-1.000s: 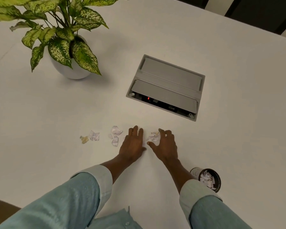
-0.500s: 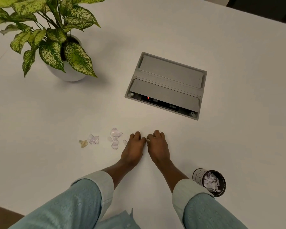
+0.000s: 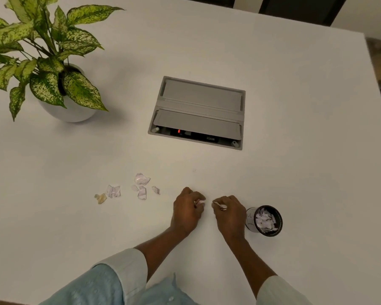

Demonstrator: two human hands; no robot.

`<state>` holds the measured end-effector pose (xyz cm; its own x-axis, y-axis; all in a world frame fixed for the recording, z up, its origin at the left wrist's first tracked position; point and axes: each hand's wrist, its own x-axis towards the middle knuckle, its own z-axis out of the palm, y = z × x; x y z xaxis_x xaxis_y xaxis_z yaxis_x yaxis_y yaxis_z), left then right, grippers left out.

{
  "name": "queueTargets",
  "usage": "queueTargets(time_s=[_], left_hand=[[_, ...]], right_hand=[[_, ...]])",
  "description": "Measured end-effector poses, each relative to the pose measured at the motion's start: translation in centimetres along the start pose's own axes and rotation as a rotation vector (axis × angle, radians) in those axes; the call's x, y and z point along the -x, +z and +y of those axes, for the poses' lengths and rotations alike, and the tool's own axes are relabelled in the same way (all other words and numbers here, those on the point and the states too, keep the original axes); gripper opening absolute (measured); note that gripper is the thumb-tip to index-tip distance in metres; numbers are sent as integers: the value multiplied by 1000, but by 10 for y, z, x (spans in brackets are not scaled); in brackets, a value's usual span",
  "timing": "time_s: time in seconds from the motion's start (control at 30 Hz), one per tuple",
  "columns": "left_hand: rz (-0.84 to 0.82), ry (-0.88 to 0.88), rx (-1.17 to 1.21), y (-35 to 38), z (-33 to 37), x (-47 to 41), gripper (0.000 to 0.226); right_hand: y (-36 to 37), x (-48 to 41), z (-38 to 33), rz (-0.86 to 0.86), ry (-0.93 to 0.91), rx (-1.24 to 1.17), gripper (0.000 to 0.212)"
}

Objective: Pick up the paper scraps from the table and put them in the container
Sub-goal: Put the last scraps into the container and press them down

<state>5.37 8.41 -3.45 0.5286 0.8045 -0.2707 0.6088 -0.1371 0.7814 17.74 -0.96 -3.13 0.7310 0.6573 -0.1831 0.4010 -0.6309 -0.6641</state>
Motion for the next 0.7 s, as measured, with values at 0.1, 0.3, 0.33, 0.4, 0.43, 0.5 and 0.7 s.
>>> queueTargets(time_s=[0.1,0.3,0.33,0.4,0.43,0.5,0.7], left_hand=[[-9,74,96,18,32,11,14],[-102,239,148,56,99,24,14],[-129,259,136,61,107,26,14],[-183,292,108,72,121,27,18],[-212,307,78,76,126,27,20],[-273,329,-4,85,132,26,25],[-308,394,-80,93,131,27,32]], right_hand=[[-35,19,10,103,9,-71,11],[-101,35,30,358,83,-4,6],[-108,35,35,383,119,13,5],[-119,33,44,405,185,28,3],[-122,32,49,404,209,30,3],[-127,31,57,388,241,20,6],[-129,36,68,366,178,20,16]])
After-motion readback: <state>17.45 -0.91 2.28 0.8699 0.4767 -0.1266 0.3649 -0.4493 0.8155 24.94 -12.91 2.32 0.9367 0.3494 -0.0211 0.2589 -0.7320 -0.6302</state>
